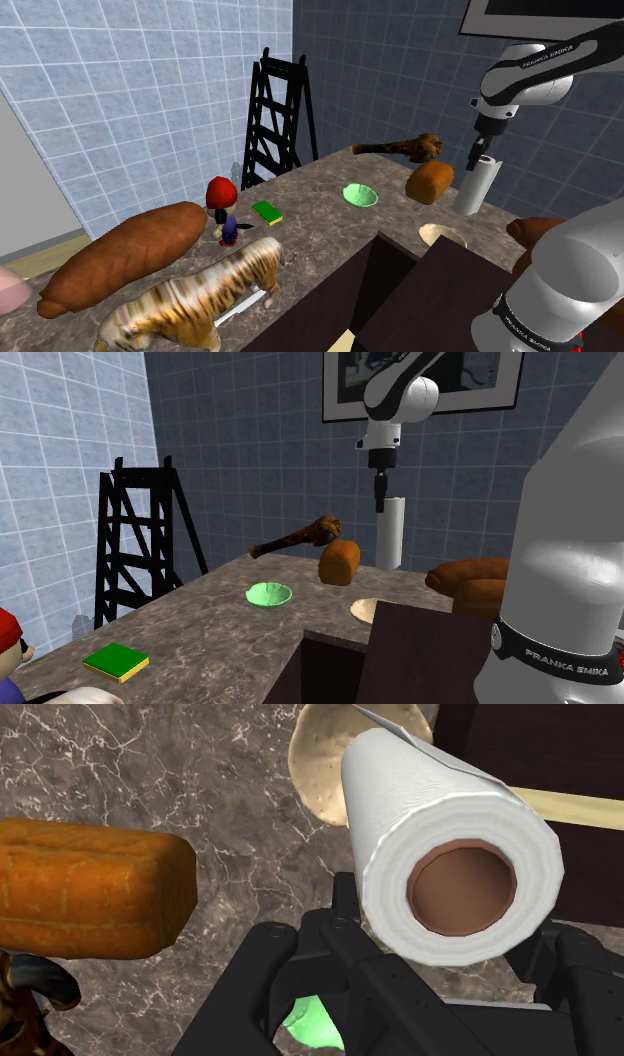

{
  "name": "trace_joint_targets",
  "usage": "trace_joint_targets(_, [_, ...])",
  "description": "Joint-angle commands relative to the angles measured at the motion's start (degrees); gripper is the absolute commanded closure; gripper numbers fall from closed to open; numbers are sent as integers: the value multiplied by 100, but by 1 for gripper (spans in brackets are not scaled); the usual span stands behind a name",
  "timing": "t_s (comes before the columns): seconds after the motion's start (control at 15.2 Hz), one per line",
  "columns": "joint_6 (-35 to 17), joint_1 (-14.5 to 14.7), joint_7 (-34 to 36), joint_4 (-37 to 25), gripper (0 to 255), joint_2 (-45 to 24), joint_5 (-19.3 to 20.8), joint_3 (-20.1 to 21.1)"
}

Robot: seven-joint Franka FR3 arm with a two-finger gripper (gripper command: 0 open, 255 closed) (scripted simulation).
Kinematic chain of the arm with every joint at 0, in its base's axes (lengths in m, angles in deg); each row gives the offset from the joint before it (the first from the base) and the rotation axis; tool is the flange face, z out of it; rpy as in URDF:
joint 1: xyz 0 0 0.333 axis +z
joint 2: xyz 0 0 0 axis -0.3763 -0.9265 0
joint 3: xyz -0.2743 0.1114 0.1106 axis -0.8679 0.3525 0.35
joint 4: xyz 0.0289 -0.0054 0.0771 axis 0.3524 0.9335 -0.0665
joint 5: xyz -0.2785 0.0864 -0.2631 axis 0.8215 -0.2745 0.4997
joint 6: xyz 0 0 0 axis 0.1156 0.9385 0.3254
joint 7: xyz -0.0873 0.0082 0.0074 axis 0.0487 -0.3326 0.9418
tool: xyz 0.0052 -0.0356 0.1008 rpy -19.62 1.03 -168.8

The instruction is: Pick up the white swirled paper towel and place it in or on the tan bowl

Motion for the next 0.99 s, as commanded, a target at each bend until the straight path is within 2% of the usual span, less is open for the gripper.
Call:
trace_joint_targets(0.0, [-143,-7,-10,100,255,-44,15,-33])
trace_joint_targets(0.92, [-1444,104,-173,637,255,-842,-140,-342])
